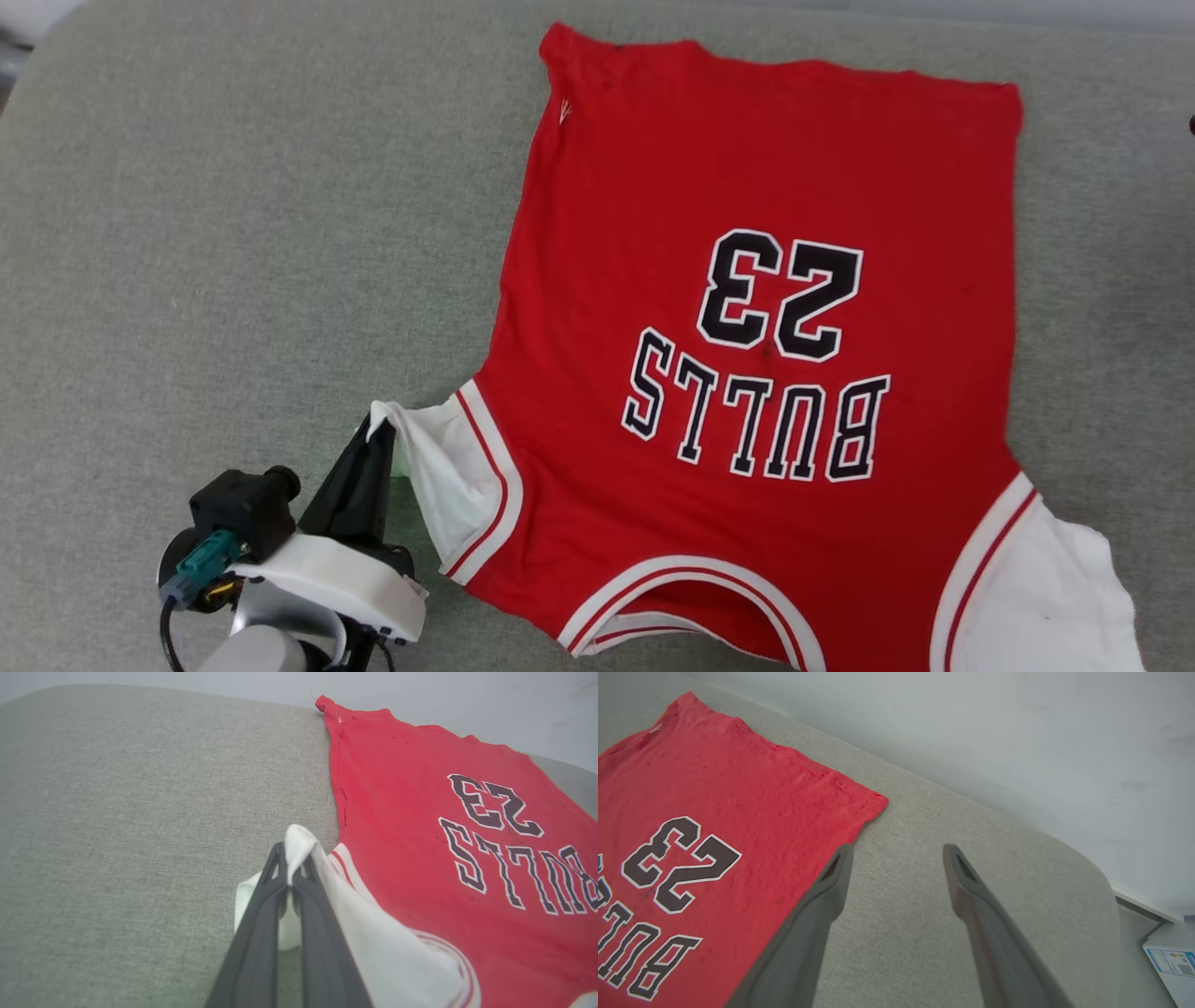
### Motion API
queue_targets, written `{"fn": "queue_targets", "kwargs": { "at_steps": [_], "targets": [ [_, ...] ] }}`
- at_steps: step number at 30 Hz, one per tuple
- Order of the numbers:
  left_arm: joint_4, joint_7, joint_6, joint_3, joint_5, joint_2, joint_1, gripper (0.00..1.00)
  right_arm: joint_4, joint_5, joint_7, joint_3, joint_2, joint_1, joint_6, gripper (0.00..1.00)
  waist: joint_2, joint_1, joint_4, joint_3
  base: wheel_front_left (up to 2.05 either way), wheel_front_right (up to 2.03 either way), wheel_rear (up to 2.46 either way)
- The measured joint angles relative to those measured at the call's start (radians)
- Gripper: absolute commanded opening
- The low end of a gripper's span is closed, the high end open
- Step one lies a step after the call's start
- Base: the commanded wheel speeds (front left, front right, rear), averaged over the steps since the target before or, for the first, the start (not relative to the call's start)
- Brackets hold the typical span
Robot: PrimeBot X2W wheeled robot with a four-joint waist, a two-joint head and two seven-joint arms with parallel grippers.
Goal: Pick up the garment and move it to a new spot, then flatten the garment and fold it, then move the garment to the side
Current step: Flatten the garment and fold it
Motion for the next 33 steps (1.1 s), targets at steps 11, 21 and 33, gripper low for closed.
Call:
{"fn": "queue_targets", "kwargs": {
  "at_steps": [11,21,33],
  "targets": [
    [-0.007,-0.002,-0.039,0.015,0.080,-0.103,-0.096,0.00,0.207,0.012,0.342,0.122,0.033,-0.342,0.000,1.00,0.0000,0.0000,0.099,0.185,0.00,0.00,0.00],
    [-0.006,-0.004,-0.081,0.043,0.147,-0.179,-0.123,0.00,0.328,-0.039,0.393,0.183,0.054,-0.455,-0.001,1.00,0.0000,-0.0001,0.170,0.308,0.00,0.00,0.00],
    [0.027,-0.007,-0.122,0.071,0.194,-0.229,-0.132,0.00,0.327,-0.013,0.371,0.272,-0.019,-0.451,0.000,0.00,0.0000,-0.0004,0.187,0.325,0.00,0.00,0.00]
  ]
}}
